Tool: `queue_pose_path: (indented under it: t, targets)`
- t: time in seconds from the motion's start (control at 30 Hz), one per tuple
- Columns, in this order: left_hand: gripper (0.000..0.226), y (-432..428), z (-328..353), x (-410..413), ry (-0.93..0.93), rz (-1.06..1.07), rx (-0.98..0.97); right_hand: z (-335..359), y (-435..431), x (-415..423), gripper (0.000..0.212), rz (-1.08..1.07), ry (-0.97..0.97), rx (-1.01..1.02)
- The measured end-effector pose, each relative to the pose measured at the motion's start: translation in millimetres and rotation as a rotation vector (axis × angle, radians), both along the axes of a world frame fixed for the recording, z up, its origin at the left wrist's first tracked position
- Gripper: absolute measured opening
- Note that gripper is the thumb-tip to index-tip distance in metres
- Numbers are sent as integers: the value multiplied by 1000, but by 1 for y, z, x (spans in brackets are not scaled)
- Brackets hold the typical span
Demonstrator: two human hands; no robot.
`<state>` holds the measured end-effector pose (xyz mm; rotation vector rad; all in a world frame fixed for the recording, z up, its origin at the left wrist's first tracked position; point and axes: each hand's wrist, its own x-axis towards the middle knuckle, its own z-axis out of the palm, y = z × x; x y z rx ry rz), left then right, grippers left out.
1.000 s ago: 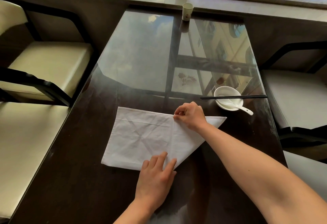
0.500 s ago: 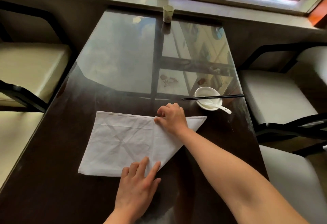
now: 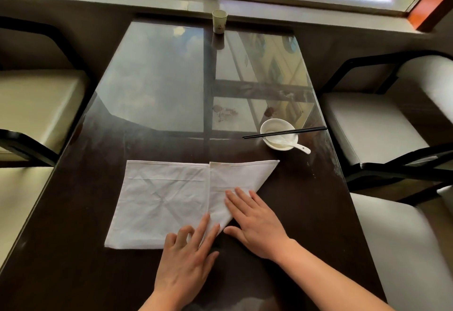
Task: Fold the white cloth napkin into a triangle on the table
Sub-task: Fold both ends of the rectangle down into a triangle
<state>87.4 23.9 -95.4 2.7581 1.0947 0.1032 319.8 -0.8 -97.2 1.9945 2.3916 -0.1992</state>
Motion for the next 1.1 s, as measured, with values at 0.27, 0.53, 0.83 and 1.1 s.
queue_pose_path:
  t: [0.27, 0.53, 0.83, 1.1]
  targets:
    - [58, 2, 3, 0, 48, -12, -22, 6, -3, 17, 81, -70, -43, -101]
    - [58, 2, 1, -1, 62, -16, -32, 5, 23, 53, 105, -368, -90, -116]
    - [58, 1, 1, -2, 77, -30, 20, 9, 35, 65, 99, -480, -84, -91]
    - [63, -4, 7, -6, 131, -80, 39, -3, 24, 57, 91, -367, -41, -136]
